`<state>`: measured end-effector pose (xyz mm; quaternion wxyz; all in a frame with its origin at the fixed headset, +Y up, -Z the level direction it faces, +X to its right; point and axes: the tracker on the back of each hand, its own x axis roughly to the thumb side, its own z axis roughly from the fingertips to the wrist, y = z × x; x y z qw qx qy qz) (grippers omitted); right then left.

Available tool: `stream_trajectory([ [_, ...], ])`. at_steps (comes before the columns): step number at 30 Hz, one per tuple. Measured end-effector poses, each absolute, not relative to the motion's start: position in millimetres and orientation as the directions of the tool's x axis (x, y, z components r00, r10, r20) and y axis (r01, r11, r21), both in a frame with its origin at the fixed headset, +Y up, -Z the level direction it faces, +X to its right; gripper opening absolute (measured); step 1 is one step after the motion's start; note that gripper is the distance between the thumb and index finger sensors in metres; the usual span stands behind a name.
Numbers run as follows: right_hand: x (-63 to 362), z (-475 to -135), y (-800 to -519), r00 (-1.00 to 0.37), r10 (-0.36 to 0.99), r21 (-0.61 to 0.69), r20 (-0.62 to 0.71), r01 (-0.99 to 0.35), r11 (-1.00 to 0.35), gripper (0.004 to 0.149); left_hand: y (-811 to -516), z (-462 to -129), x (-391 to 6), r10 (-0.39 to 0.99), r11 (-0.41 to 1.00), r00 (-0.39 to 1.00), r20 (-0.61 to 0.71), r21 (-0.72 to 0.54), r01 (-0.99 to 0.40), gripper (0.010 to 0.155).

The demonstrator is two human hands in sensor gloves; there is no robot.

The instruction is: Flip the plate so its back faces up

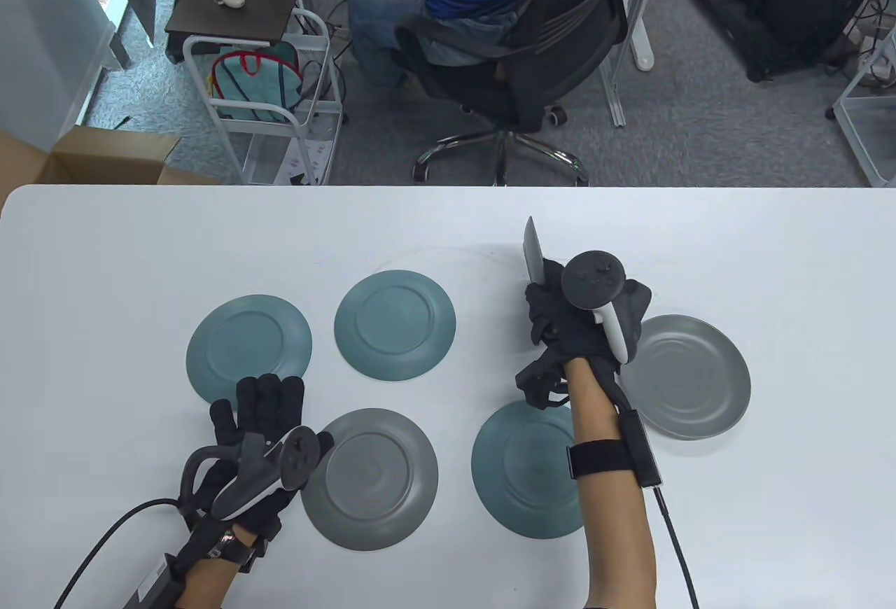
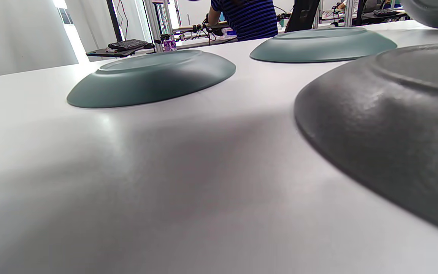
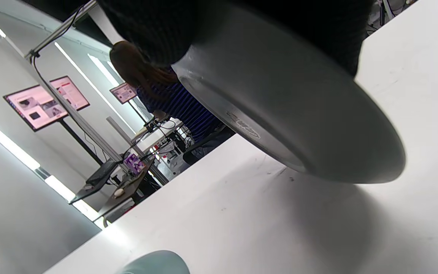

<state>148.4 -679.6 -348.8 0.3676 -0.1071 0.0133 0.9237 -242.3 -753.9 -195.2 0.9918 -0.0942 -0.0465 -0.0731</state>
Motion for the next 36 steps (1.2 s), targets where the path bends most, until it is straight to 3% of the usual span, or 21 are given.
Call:
stream_trajectory([
  [4,159,-346,-682,-0.598,0.768,-0.127,-0.232,-0.764,-0.633,0.052,-753,-195,-242,-0.134,0.972,0.985,0.106,-0.178,0.152,0.086],
  [11,175,-344,-695,-0.499,0.816,-0.196,-0.292,-0.804,-0.562,0.058,-752,-194,-242,-0.129,0.975,0.986,0.109,-0.169,0.147,0.086],
  [18,187,-347,-711,-0.492,0.75,-0.229,-0.443,-0.747,-0.625,0.066,-752,-195,-242,-0.131,0.976,0.985,0.109,-0.158,0.147,0.086],
  [23,197,-346,-725,-0.396,0.71,-0.224,-0.582,-0.761,-0.608,0.07,-752,-195,-243,-0.129,0.977,0.986,0.105,-0.159,0.145,0.086],
  [36,200,-345,-750,-0.402,0.613,-0.185,-0.681,-0.715,-0.674,0.077,-754,-195,-243,-0.119,0.977,0.986,0.113,-0.164,0.137,0.086],
])
